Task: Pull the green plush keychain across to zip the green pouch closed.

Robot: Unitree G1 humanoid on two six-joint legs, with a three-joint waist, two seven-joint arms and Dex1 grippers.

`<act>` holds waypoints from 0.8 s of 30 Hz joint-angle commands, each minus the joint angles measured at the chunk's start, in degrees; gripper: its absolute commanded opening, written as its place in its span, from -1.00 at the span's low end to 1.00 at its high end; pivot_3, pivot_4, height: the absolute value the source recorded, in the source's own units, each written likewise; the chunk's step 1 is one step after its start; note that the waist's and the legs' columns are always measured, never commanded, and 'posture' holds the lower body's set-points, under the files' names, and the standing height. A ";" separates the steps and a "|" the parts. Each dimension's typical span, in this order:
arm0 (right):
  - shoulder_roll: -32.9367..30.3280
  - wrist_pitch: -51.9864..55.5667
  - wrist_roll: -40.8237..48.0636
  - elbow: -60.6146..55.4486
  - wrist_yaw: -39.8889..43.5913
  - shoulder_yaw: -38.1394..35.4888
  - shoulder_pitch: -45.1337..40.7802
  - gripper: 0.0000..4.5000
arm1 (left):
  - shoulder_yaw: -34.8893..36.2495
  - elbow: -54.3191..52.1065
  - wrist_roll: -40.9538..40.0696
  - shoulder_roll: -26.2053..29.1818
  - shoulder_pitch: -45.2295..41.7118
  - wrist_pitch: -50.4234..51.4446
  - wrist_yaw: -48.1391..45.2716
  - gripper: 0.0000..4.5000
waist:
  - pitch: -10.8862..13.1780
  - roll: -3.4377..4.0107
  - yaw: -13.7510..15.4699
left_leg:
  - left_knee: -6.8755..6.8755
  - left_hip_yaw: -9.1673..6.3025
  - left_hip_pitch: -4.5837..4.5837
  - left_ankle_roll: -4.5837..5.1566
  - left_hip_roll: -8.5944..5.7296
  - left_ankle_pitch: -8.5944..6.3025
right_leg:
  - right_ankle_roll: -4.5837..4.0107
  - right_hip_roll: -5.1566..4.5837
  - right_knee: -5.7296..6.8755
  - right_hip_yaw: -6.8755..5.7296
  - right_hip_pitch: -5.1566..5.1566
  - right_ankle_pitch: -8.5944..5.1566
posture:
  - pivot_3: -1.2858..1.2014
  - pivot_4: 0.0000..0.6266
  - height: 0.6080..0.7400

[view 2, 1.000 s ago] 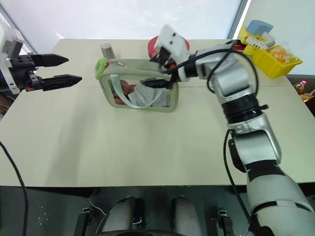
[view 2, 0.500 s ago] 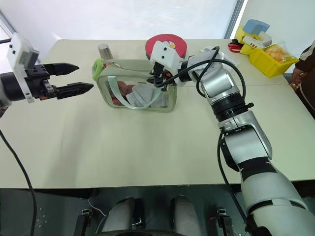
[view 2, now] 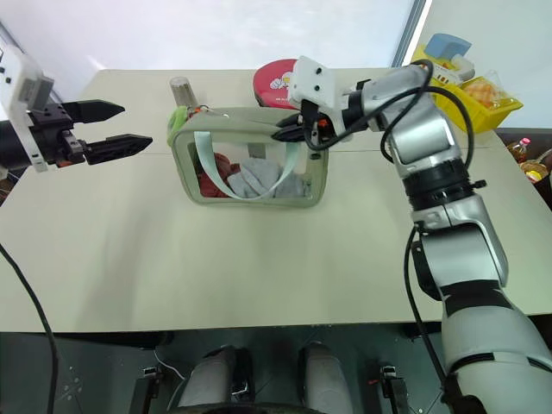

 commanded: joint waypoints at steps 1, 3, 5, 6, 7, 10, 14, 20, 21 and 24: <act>-0.25 3.76 2.47 -7.98 -0.63 -1.28 3.28 -0.95 | 1.75 -2.54 -0.70 -0.33 0.14 -0.43 0.83 1.00 | 0.00 0.00 -0.10 | 0.01 0.00 -0.01 0.00 0.00 0.00 | 0.00 0.00 0.00 0.00 -0.01 0.00 | 0.03 -0.52 1.00; 0.24 4.55 2.00 -9.61 -1.95 -1.05 4.87 -0.95 | 1.44 -2.40 -0.49 -0.83 0.06 -0.53 1.41 1.00 | 0.00 0.01 -0.32 | 0.03 0.01 0.01 0.00 0.00 0.00 | 0.00 0.01 0.03 0.00 -0.01 0.00 | 0.03 -0.52 1.00; 0.23 5.84 2.25 -10.81 -2.44 -1.01 5.44 -0.95 | 1.19 -2.35 -0.54 -0.85 0.03 -0.50 1.31 1.00 | 0.00 0.01 -0.38 | 0.00 0.02 0.05 -0.01 0.02 0.00 | 0.00 0.04 0.05 0.01 -0.01 0.00 | 0.03 -0.52 1.00; 0.09 6.73 2.63 -11.43 -2.43 -1.09 5.52 -0.81 | 1.10 -2.24 -0.50 -0.81 -0.04 -0.54 1.20 1.00 | 0.00 0.01 -0.36 | 0.00 0.01 0.05 -0.01 0.02 0.00 | 0.00 0.06 0.05 0.01 -0.01 0.00 | 0.03 -0.52 1.00; -0.36 8.21 3.48 -12.55 -2.06 -1.43 5.53 -0.64 | 0.98 -1.97 -0.45 -0.77 -0.30 -0.57 1.13 1.00 | 0.00 0.01 -0.30 | 0.00 0.01 0.05 -0.01 0.03 0.00 | 0.00 0.06 0.04 0.00 -0.02 0.00 | 0.03 -0.52 1.00; -2.67 11.68 5.26 -15.73 -1.36 -3.01 4.93 -0.03 | 0.65 -0.77 -0.09 -0.50 -1.11 -0.93 0.66 1.00 | 0.00 0.01 -0.10 | 0.01 0.01 0.03 -0.01 0.01 0.01 | 0.00 0.05 0.04 0.01 -0.02 0.00 | 0.03 -0.52 1.00; -7.74 16.77 8.42 -19.11 -0.33 -6.11 5.05 0.17 | 0.92 0.87 0.53 0.23 -1.05 -1.46 -0.09 1.00 | 0.00 0.01 0.56 | 0.01 0.01 0.02 -0.01 -0.02 0.00 | 0.00 0.03 0.03 0.00 -0.01 0.00 | 0.03 -0.52 1.00; -14.25 20.82 11.00 -22.79 -0.67 -8.46 8.95 0.17 | 2.11 1.23 1.08 0.81 2.27 -2.13 -0.68 1.00 | 0.00 0.00 1.37 | 0.02 0.02 0.03 0.00 -0.02 0.00 | -0.01 0.03 0.01 0.01 -0.01 -0.01 | 0.03 -0.52 1.00; -14.38 20.68 10.98 -22.82 -1.13 -8.34 9.56 0.17 | 2.09 1.31 1.06 0.70 2.27 -2.23 -0.55 1.00 | -0.01 0.00 1.33 | 0.02 0.02 0.03 0.00 -0.02 0.00 | -0.01 0.04 -0.01 0.00 0.00 -0.01 | 0.03 -0.52 1.00; -13.68 20.21 10.84 -22.59 -2.37 -7.40 11.29 0.17 | 1.72 1.81 1.10 0.29 1.92 -2.30 -0.11 1.00 | 0.00 0.00 1.31 | 0.01 0.03 0.03 0.00 -0.01 0.00 | -0.01 0.05 -0.02 0.01 -0.01 -0.01 | 0.03 -0.52 1.00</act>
